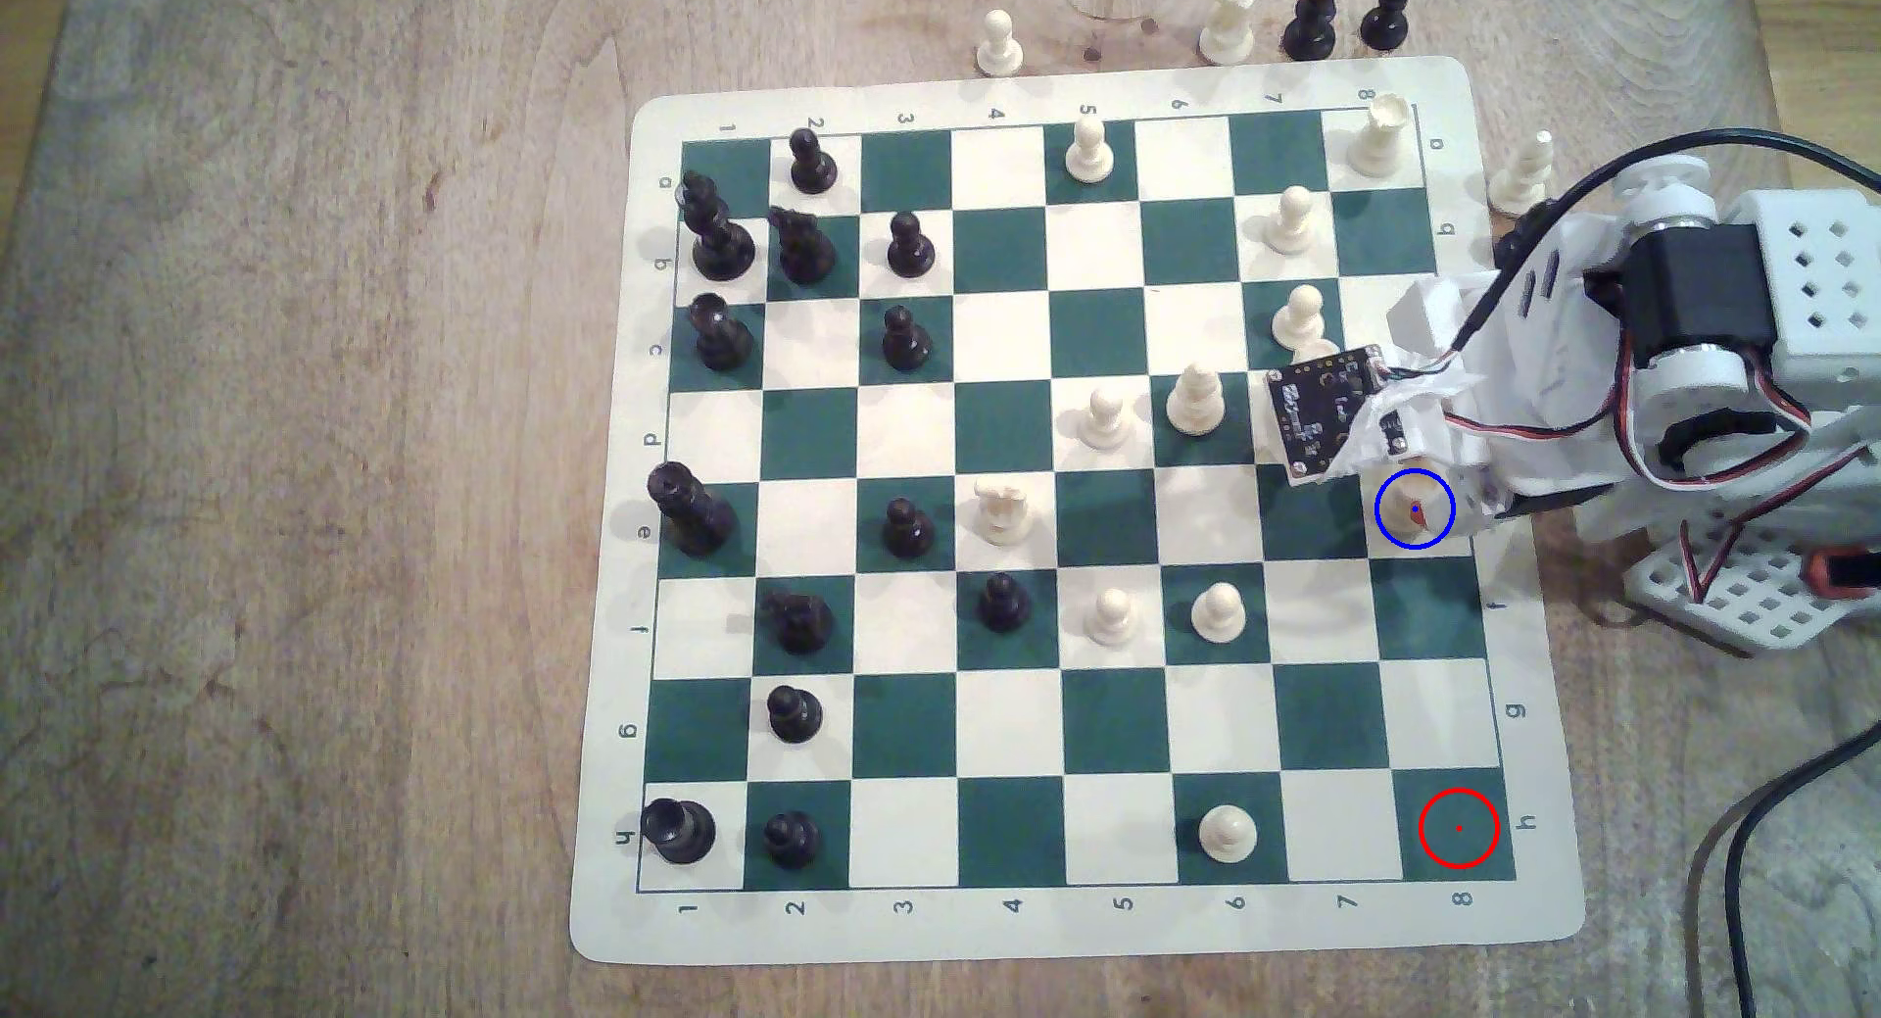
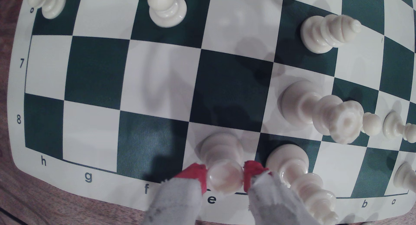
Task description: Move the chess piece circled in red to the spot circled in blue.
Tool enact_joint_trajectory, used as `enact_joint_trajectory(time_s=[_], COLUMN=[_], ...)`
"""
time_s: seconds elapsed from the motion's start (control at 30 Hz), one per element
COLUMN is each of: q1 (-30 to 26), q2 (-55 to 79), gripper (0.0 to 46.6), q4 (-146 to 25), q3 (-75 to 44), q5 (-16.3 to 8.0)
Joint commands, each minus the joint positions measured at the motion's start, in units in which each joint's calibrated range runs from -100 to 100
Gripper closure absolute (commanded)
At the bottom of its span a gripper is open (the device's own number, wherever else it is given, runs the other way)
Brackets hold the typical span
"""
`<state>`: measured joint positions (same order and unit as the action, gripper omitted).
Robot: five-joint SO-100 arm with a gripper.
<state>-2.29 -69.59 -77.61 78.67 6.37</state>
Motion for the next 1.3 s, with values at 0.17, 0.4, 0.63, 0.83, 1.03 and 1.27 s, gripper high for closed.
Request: enact_joint_trajectory(time_s=[0.17, 0.4, 0.63, 0.83, 1.03, 1.27], q1=[-0.4, 0.2, 1.1, 2.7, 3.4, 4.5], q2=[1.8, 1.9, -1.1, -5.1, -7.4, -10.7], gripper=[36.6, 27.3, 26.5, 26.1, 25.2, 24.8], q4=[0.7, 1.9, 0.9, 0.4, -2.9, -1.5], q3=[-0.3, -0.3, -2.7, -4.0, -5.2, -7.3], q5=[0.4, 0.3, 0.4, 0.3, 0.4, 0.0])
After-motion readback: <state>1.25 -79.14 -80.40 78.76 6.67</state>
